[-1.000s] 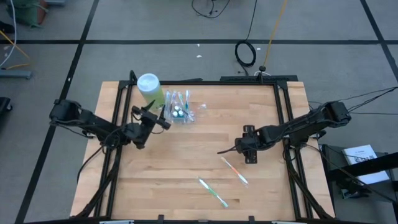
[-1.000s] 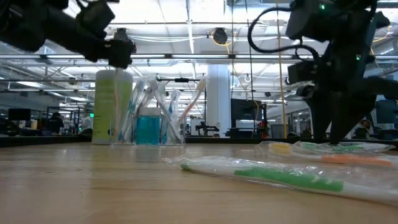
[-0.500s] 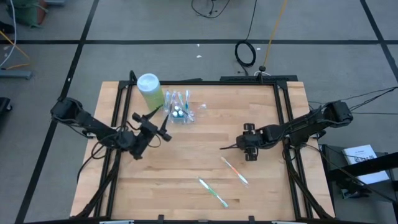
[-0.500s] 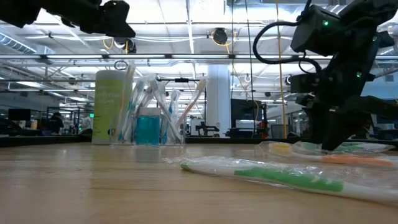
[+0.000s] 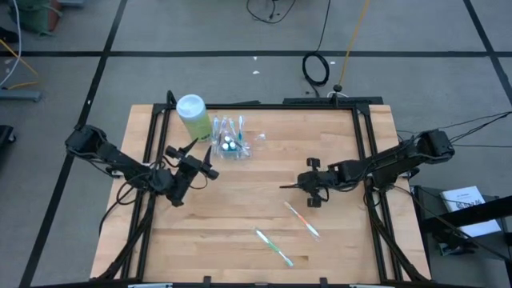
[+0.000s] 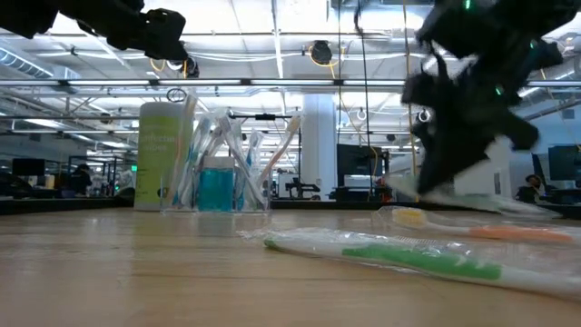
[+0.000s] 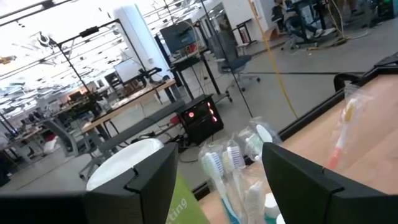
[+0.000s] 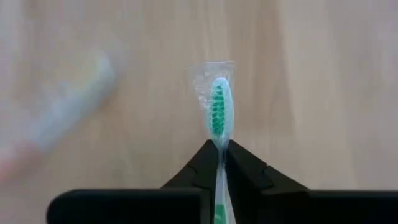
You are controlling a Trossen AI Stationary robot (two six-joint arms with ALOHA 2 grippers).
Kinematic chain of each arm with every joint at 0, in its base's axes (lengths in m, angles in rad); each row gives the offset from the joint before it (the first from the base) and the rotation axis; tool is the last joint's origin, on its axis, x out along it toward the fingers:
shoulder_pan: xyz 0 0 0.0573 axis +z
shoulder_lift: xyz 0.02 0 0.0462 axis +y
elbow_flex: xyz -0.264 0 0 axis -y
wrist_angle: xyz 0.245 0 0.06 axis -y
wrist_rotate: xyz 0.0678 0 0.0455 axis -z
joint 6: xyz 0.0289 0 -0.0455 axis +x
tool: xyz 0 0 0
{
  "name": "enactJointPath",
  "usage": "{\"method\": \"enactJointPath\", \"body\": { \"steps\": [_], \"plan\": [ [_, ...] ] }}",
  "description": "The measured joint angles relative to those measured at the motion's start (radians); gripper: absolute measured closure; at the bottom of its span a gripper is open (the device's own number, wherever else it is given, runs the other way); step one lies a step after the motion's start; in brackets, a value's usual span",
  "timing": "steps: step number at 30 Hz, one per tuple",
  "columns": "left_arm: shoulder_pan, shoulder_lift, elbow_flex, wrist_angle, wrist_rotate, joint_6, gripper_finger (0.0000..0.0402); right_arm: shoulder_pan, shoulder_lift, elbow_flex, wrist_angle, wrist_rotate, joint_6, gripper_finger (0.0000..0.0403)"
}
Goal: Pick & Place toothbrushing station
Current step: Put the green toothbrush into the transparent organizer
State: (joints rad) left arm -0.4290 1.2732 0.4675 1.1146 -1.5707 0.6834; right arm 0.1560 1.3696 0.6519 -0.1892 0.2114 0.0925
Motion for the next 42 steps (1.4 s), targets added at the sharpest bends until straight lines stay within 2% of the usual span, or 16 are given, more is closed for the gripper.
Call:
{"method": "enactJointPath", "body": {
  "steps": [3,9,13,18,23,29,36,42],
  "plan": [
    [0.0,0.0,0.0,0.0,0.0,0.0,0.016,0.001,-0.032,0.008,0.181,-0.002,-0.019,0.039],
    [0.0,0.0,0.0,0.001,-0.001,0.0,0.016,-0.02,-0.067,0.009,0.68,-0.005,-0.081,0.0396],
    [0.0,0.0,0.0,0.001,-0.001,0.0,0.016,-0.07,-0.059,0.009,0.975,-0.036,-0.198,0.0398],
    [0.004,0.0,0.0,0.001,0.0,0.002,0.016,-0.146,0.035,0.01,1.32,-0.105,-0.211,0.04],
    [0.011,0.0,0.0,0.004,0.0,-0.01,0.016,-0.211,0.215,0.018,1.552,-0.109,-0.21,0.0401],
    [0.015,0.0,0.0,0.004,0.001,-0.009,0.016,-0.264,0.446,0.171,1.686,-0.111,-0.21,0.0401],
    [0.015,0.0,0.0,0.004,0.001,-0.008,0.016,-0.317,0.613,0.347,1.655,-0.108,-0.206,0.0401],
    [0.015,0.0,0.0,0.004,0.0,-0.007,0.016,-0.342,0.676,0.407,1.573,-0.108,-0.264,0.0402]
  ]
}}
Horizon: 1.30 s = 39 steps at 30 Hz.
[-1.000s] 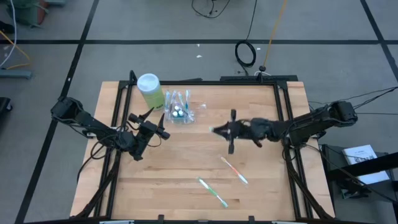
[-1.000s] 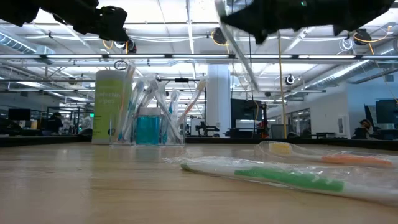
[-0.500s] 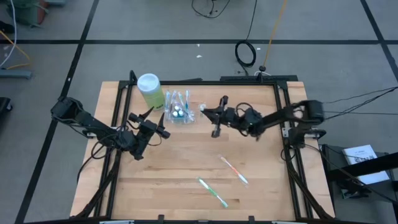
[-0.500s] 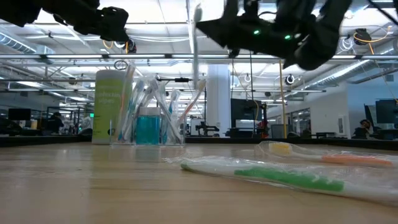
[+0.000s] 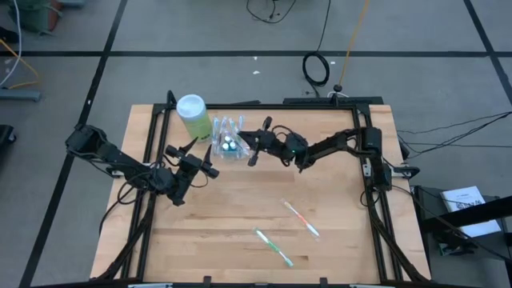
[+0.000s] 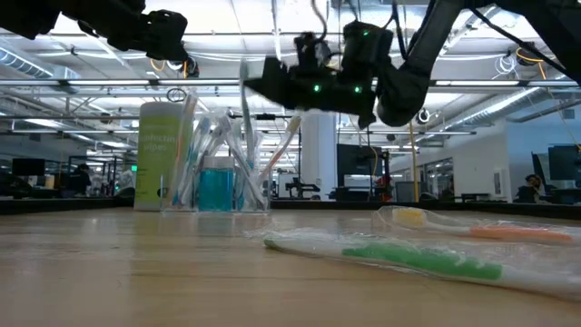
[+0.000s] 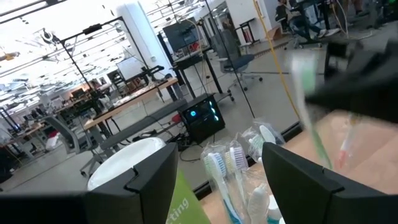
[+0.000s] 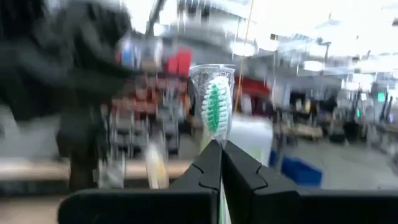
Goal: Pick & Place toothbrushing station
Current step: Put the green toothbrush into the transparent organizer
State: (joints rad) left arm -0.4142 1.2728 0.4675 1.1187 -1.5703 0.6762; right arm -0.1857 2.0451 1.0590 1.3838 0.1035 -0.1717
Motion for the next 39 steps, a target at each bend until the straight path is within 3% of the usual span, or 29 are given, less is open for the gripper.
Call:
{"method": "enactJointPath", "body": {
  "steps": [5,10,21,28,31,39],
  "plan": [
    [0.0,0.0,0.0,0.0,0.0,0.003,0.016,-0.002,0.0,0.001,-0.166,0.073,-0.003,0.0402],
    [0.0,0.0,0.0,0.0,0.0,0.01,0.016,0.014,0.0,0.001,-0.206,0.182,-0.075,0.0402],
    [0.0,0.0,0.0,0.0,0.0,0.01,0.016,0.026,0.0,0.001,-0.308,0.216,-0.132,0.0403],
    [0.0,0.0,0.0,0.0,-0.001,0.007,0.016,0.03,-0.012,0.001,-0.324,0.382,-0.191,0.0401],
    [0.0,0.0,-0.001,0.0,-0.001,0.007,0.016,0.036,-0.012,0.001,-0.331,0.425,-0.196,0.039],
    [0.0,0.0,-0.001,0.0,-0.001,0.007,0.016,0.037,-0.012,0.001,-0.389,0.42,-0.184,0.0326]
  ]
}}
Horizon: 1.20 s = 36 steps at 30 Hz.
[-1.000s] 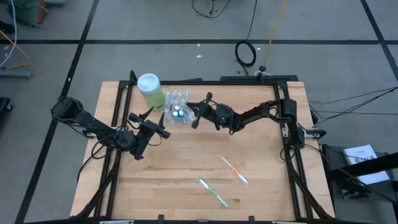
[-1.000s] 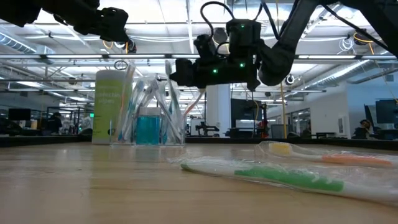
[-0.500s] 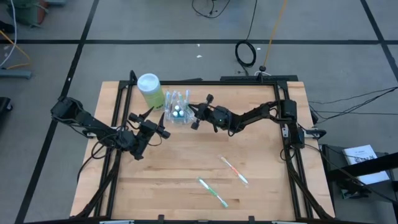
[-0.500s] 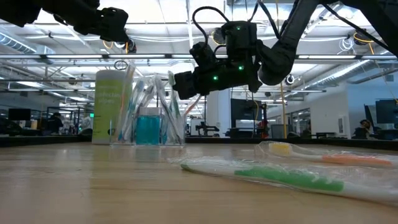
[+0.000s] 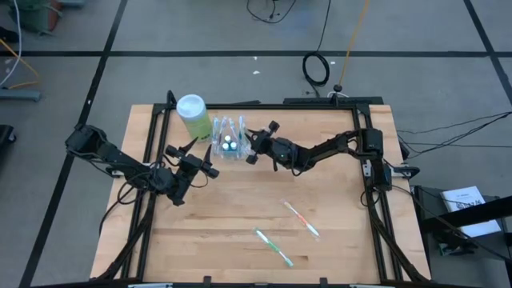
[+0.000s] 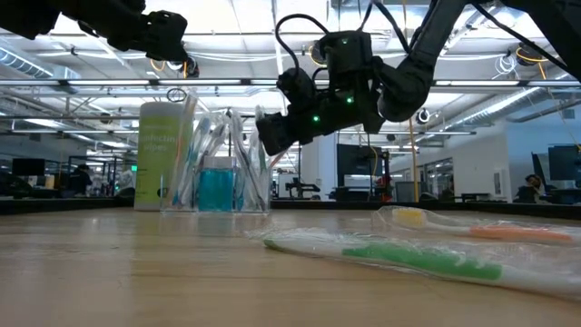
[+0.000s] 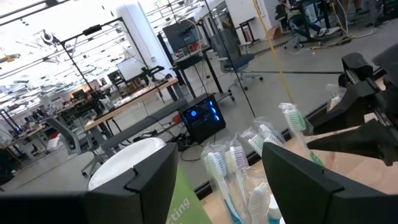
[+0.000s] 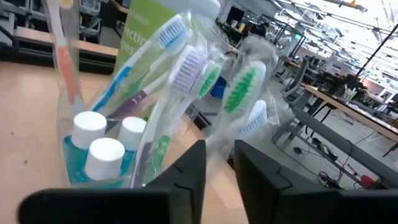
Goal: Pick & Place toothbrushing station
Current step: Put the green toothbrush into the transparent organizer
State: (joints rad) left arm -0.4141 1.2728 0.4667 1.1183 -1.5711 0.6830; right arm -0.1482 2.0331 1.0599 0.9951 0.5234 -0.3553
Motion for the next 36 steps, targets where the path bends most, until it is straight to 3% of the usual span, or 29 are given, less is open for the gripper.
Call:
{"method": "enactJointPath", "body": {
  "steps": [10,15,20,26,31,36],
  "plan": [
    [0.0,0.0,0.0,0.0,0.0,0.0,0.016,0.049,-0.022,0.0,-0.035,0.033,-0.096,0.0259],
    [0.0,0.0,0.0,0.0,0.0,0.001,0.016,0.119,-0.063,-0.005,-0.077,0.163,-0.212,0.0254],
    [-0.013,0.0,0.0,0.0,0.001,0.02,0.016,0.199,-0.149,-0.005,-0.305,0.286,-0.218,0.0257],
    [-0.046,0.0,0.0,0.0,0.027,0.045,0.016,0.279,-0.267,-0.005,-0.662,0.285,-0.001,0.0259],
    [-0.074,0.0,0.0,0.0,0.171,0.025,0.016,0.342,-0.36,-0.005,-0.964,0.284,0.167,0.0261],
    [-0.087,0.0,0.0,-0.02,0.461,-0.075,0.016,0.412,-0.482,-0.006,-1.2,0.283,0.273,0.0262]
  ]
}}
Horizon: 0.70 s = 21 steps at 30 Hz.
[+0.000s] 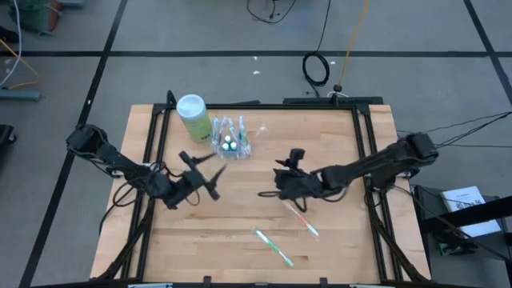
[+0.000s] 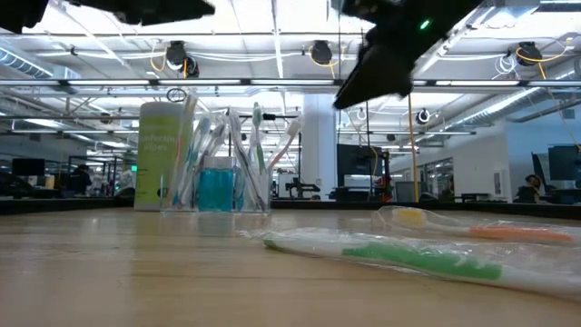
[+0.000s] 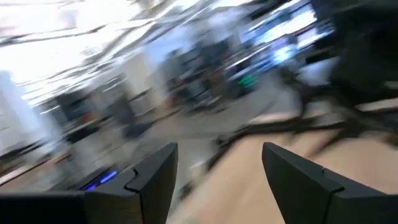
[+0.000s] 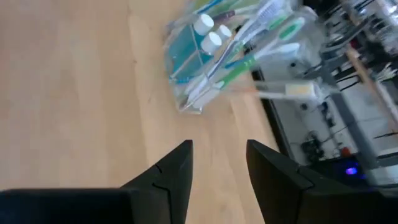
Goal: Pick & Place toothbrushing station
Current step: Put the green toothbrush into the transparent organizer
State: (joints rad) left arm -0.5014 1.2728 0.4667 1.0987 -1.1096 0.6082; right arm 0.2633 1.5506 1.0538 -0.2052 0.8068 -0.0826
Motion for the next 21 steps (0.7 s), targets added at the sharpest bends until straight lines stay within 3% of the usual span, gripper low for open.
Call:
{"method": "enactJointPath", "body": {
  "steps": [5,11,13,18,21],
  "plan": [
    [0.008,0.0,0.016,-0.122,0.308,-0.171,0.016,0.079,-0.15,0.001,-0.175,0.0,0.237,0.0271],
    [0.051,0.044,0.267,-0.753,0.556,-0.516,0.0161,0.149,-0.268,-0.003,-0.244,0.0,0.426,0.028],
    [0.062,0.104,0.353,-0.875,0.634,-0.577,0.0161,0.161,-0.289,-0.025,-0.217,0.0,0.433,0.0281],
    [0.081,0.31,0.507,-0.904,0.823,-0.49,0.0161,0.171,-0.307,-0.097,-0.13,0.0,0.382,0.0283],
    [0.087,0.448,0.603,-0.926,0.99,-0.415,0.0161,0.171,-0.309,-0.14,-0.049,0.0,0.369,0.0283]
  ]
}}
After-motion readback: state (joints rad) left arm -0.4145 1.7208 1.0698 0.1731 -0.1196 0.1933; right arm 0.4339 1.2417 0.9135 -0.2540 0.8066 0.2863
